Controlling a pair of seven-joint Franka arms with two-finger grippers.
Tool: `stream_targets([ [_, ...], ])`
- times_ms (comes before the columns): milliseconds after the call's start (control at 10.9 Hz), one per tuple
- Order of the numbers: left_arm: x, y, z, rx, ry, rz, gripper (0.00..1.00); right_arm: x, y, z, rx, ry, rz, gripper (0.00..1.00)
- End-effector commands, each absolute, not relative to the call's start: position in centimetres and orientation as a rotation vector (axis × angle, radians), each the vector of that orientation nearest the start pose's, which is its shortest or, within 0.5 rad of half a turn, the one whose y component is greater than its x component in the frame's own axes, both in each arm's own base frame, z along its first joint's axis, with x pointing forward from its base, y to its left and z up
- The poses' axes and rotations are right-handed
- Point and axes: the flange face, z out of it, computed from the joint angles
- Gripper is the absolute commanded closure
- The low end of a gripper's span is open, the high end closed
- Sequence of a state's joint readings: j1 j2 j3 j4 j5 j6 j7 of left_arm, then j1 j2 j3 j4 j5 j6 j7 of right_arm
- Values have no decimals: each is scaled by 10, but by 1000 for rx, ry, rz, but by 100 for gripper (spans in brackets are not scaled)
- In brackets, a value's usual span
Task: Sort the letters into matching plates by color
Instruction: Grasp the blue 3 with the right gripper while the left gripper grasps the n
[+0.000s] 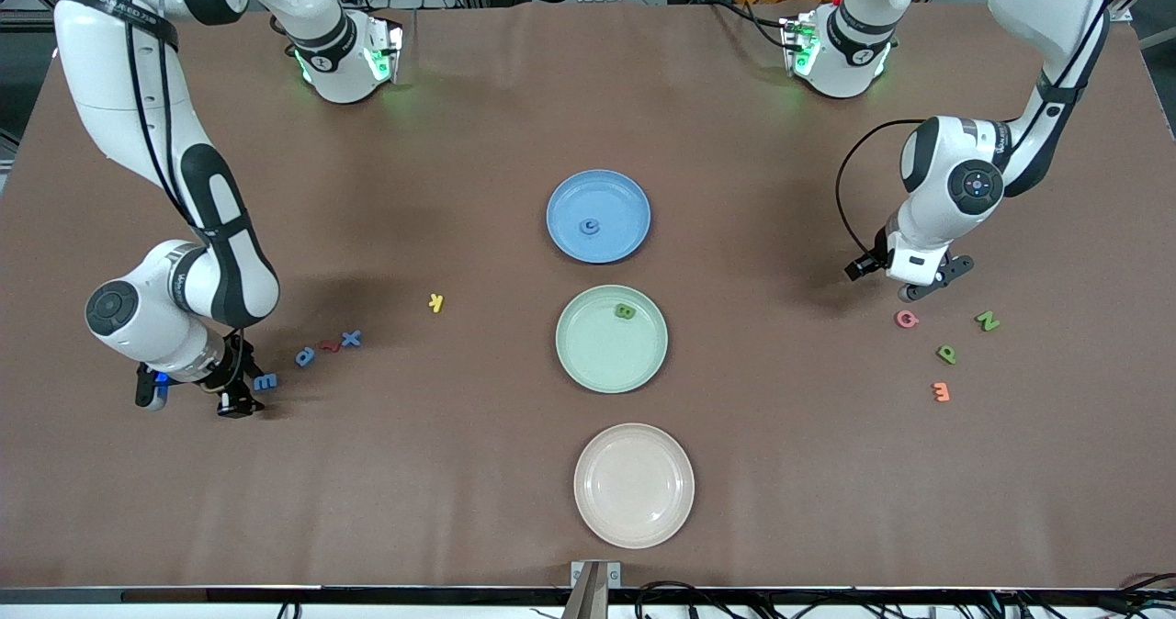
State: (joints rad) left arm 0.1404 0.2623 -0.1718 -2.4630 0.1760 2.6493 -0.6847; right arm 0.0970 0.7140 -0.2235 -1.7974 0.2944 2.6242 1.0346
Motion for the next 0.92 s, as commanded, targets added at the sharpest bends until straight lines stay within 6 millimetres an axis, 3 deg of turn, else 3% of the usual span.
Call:
stream_targets([
  [0, 468, -15, 186, -2976, -790, 60, 28, 655, -70, 167, -2386, 1897, -176, 34],
  [183, 468, -15, 186, -2976, -790, 60, 32, 654, -67, 166, -2392, 1892, -172, 35],
  [550, 468, -15, 182, -2978, -789, 66, 34, 647, -69, 158, -2454, 1832, -168, 53],
  [825, 467, -11, 177, -2979, -804, 68, 36, 647, -68, 158, -2470, 1812, -169, 60],
])
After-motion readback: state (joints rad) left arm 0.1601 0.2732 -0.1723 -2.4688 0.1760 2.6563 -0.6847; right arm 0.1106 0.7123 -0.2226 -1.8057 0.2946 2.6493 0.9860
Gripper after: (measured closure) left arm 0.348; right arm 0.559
